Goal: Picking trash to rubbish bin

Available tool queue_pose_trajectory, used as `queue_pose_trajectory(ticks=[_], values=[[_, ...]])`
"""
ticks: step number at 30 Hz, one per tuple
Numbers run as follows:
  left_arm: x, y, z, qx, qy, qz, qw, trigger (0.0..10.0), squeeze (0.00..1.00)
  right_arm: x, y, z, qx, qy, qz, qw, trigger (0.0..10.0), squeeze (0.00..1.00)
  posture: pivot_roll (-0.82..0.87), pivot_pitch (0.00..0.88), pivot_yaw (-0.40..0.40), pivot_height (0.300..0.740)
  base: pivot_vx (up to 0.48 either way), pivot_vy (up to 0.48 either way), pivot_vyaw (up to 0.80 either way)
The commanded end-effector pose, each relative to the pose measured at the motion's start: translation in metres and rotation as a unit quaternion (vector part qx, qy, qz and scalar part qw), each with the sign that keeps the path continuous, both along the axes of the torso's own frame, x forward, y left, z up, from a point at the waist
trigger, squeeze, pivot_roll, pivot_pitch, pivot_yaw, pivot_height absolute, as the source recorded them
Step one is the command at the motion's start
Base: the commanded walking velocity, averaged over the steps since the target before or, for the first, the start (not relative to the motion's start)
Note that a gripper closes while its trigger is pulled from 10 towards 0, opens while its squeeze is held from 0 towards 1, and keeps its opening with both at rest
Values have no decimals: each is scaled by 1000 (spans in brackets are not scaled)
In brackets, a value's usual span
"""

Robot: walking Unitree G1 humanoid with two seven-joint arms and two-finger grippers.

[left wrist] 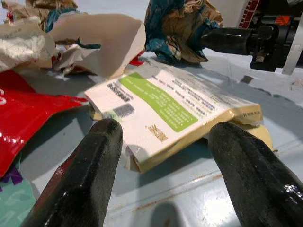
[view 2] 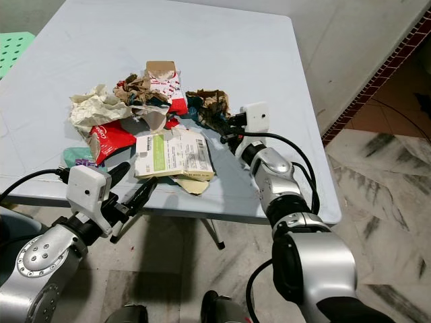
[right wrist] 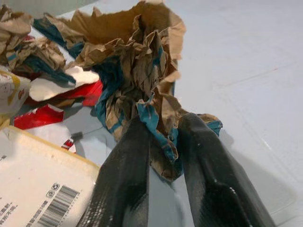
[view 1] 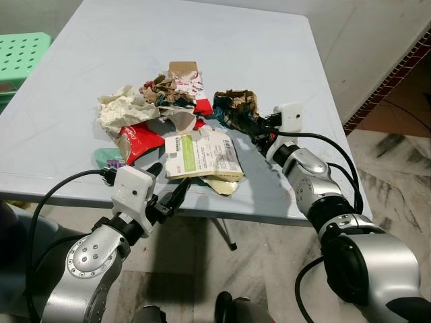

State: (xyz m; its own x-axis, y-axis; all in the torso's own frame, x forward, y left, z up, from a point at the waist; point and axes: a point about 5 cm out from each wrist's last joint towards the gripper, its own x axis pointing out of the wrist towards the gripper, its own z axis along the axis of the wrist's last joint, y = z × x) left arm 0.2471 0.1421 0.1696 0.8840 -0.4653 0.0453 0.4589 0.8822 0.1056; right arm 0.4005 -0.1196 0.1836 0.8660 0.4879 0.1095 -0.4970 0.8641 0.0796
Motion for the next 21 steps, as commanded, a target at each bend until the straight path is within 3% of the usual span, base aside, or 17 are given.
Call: queue_pose_trajectory(ticks=[1,9,13,16,21], values=[[0,-3,2,1,-6,-5,1000,10000,0,1,-11,5,11,-16,-13,1000,0,0,163,242,-105,740,0,0,0],[10,-4,6,0,-20,-6,1000,10000,0,-2,-38,23,44,-86,-24,995,0,0,146,187,-93,740,0,0,0],[16,-4,5,-1,-23,-6,1000,10000,0,-4,-43,27,46,-106,-28,993,0,0,137,165,-87,740,0,0,0],[28,-8,10,-5,-37,-9,999,10000,0,-9,-50,39,50,-154,-26,986,0,0,113,126,-79,740,0,0,0],[39,-9,13,-10,-50,0,999,10000,0,-16,-55,36,38,-175,-35,983,0,0,102,94,-77,740,0,0,0]])
